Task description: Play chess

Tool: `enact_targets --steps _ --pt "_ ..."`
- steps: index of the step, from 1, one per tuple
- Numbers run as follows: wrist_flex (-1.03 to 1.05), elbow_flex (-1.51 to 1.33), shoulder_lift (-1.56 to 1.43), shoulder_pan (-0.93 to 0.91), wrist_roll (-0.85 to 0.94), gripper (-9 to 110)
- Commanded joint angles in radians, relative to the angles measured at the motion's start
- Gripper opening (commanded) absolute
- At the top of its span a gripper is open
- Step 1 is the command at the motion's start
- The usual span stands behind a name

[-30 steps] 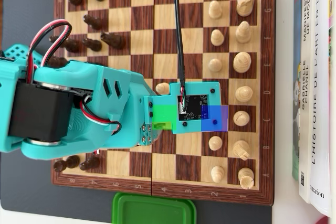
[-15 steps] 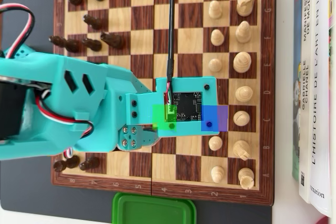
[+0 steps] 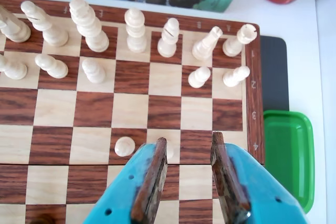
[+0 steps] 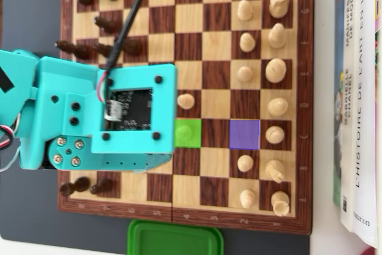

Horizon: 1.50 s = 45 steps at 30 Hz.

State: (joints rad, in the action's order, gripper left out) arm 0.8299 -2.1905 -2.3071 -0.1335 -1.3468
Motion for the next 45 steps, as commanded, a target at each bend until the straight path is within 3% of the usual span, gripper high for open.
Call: enact_targets --steps 1,12,19,38,45 --pt "-0.121 -0.081 -0.121 0.020 -0.008 14" --pt "-0.799 -0.476 -0.407 0.120 -0.067 14" --pt "-1.026 -0.572 -0.566 0.141 -0.144 14" --pt "-1.683 -0.936 -0.928 0.184 -0.141 14" --pt "-1.822 -0.971 -1.006 0.179 -0.140 14"
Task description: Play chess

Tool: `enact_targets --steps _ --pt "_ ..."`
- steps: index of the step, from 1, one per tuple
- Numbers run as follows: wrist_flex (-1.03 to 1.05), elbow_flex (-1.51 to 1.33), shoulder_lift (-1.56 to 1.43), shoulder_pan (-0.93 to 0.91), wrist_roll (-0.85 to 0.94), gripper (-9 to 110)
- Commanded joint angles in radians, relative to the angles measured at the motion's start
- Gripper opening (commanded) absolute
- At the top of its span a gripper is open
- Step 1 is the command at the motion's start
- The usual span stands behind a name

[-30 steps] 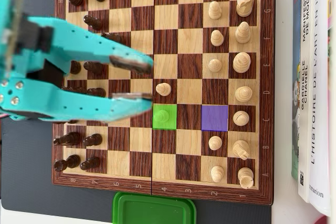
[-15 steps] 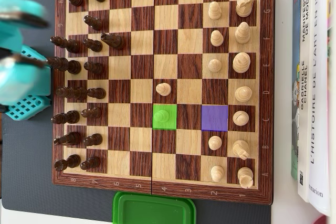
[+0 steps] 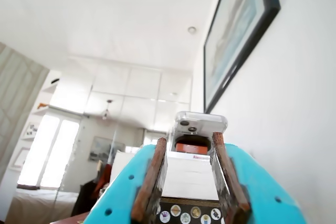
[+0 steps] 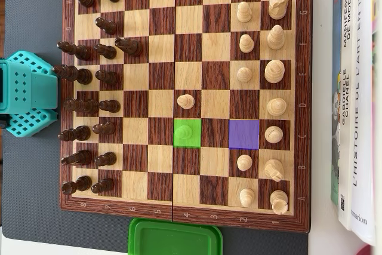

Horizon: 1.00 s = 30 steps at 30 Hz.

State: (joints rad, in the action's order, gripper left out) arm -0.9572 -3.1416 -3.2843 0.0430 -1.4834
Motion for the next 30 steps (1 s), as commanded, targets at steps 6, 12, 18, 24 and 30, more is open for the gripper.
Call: enact_targets --steps 6,12,18,24,30 --pt "-0.225 -0.020 -0.052 0.002 -0.005 14" --pt "-0.407 -0.020 -0.052 0.005 -0.006 14" --pt "-0.569 -0.020 -0.052 -0.003 0.002 14" --pt "-0.713 -0.020 -0.054 -0.006 0.005 13" --pt "-0.821 -0.020 -0.054 -0.008 0.005 13"
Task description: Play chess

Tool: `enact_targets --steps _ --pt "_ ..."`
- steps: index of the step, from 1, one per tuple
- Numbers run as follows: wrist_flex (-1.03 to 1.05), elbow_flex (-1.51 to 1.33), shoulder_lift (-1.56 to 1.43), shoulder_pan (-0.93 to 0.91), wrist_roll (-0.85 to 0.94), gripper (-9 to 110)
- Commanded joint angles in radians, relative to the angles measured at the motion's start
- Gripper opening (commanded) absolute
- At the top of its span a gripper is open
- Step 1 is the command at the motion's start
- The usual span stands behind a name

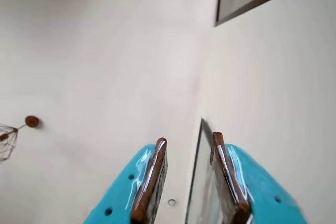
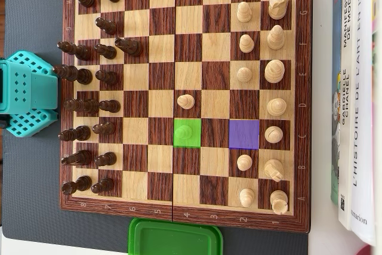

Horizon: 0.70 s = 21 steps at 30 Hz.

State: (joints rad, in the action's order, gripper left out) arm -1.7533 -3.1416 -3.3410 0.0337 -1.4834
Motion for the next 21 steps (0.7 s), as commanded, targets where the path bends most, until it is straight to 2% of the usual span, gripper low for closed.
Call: enact_targets --steps 1,21 --pt "-0.040 -0.018 0.003 0.002 0.006 13" --pt "-0.051 -0.018 0.003 0.006 0.000 14"
